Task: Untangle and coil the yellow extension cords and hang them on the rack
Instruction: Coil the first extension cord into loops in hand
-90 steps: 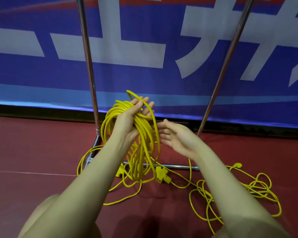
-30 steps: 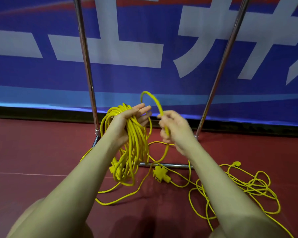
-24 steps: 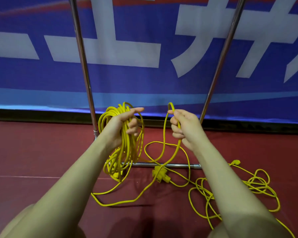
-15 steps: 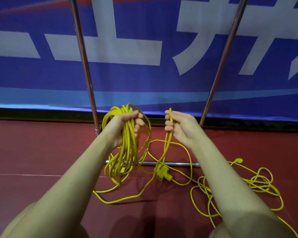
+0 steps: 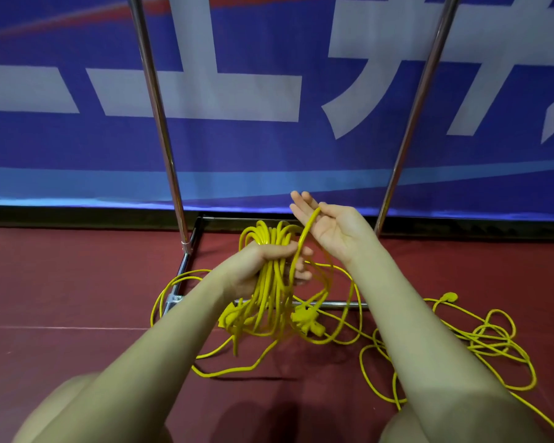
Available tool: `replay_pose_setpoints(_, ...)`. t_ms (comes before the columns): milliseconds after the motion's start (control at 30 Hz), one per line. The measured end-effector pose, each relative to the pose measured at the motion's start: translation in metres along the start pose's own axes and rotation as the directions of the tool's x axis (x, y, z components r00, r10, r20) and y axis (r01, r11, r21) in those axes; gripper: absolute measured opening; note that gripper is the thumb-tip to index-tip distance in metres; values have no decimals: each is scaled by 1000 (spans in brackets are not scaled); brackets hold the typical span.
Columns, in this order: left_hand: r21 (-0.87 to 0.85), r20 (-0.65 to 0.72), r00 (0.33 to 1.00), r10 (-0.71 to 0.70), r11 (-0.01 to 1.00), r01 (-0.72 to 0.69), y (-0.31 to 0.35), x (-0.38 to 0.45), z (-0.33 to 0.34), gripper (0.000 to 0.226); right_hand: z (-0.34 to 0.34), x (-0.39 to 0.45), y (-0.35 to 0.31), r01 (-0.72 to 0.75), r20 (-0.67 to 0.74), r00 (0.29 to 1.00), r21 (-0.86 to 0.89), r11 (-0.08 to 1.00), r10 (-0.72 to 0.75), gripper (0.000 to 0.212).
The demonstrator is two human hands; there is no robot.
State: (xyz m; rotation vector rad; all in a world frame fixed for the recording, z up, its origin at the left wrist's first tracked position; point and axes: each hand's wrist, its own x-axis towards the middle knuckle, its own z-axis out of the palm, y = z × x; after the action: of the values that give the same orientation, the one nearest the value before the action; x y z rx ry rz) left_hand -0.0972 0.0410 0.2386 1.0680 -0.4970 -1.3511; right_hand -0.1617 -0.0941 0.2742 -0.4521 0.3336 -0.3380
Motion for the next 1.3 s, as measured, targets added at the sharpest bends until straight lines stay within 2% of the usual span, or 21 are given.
replay_pose_setpoints(67,-67,7,998,62,996,-61,3,1,3,19,-5,2,-4,5,-14,1000,-40,999,-5,26)
replay_pose_setpoints(167,-124,-7,990,142,982,-142,8,3,2,16,-13,-5,-8,-22,-78,997,-346,938,-6,22)
replay_pose_setpoints(200,-140,4,984,179,974,-177,10,4,0,9,-14,-9,-9,-17,-90,996,-471,882,-29,24)
replay_pose_setpoints(300,-207,21,962,274,942,-264,16,7,-12,31,-22,-18,-9,42,-16,997,-729,683,-80,23)
replay_pose_setpoints(367,-252,-20,943,331,912,-325,22,7,-14,29,-26,-21,-3,69,78,997,-822,566,-9,20)
replay_pose_setpoints(400,-278,-57,936,349,894,-350,25,6,-13,21,-27,-22,3,91,131,990,-863,497,45,22)
replay_pose_setpoints(433,-311,-104,926,362,873,-376,28,4,-12,11,-28,-23,10,119,178,979,-895,429,99,28)
replay_pose_setpoints(467,-339,-143,916,375,851,-401,31,1,-12,11,-29,-22,18,150,217,965,-916,372,146,35)
replay_pose_setpoints(567,-359,-169,899,405,824,-439,36,-5,-16,10,-26,-22,35,212,269,943,-939,271,196,38)
replay_pose_setpoints(633,-353,-119,907,404,837,-419,37,-10,-21,34,-25,-21,36,257,303,935,-937,236,186,28)
replay_pose_setpoints(667,-350,-114,911,396,843,-410,38,-12,-24,38,-24,-20,35,276,316,933,-936,221,173,24)
replay_pose_setpoints(700,-335,-120,915,386,851,-404,39,-14,-23,34,-23,-20,34,289,325,933,-933,213,156,22)
replay_pose_setpoints(767,-300,-174,911,374,861,-410,42,-17,-22,12,-23,-21,31,305,335,935,-926,221,113,17)
replay_pose_setpoints(800,-291,-219,904,368,859,-420,44,-17,-20,12,-23,-21,31,303,332,938,-924,232,98,16)
replay_pose_setpoints(900,-290,-284,894,346,858,-424,44,-17,-19,29,-25,-21,34,303,316,949,-925,228,20,23)
replay_pose_setpoints(1033,-284,-317,877,361,846,-451,45,-15,-16,24,-27,-19,32,355,328,931,-915,193,-161,23)
replay_pose_setpoints(1067,-286,-317,873,370,841,-460,45,-14,-16,23,-27,-21,30,356,329,932,-908,219,-150,21)
replay_pose_setpoints(1167,-306,-299,872,387,827,-472,45,-13,-15,22,-26,-25,26,312,339,941,-869,384,1,17)
replay_pose_setpoints(1200,-316,-291,874,390,823,-472,45,-12,-15,20,-26,-26,26,309,348,937,-863,400,26,17)
replay_pose_setpoints(1233,-326,-278,877,393,820,-470,45,-11,-16,17,-27,-25,26,326,359,933,-868,375,19,16)
replay_pose_setpoints(1300,-361,-240,884,400,809,-464,46,-10,-17,14,-29,-22,27,385,384,922,-886,258,-59,17)
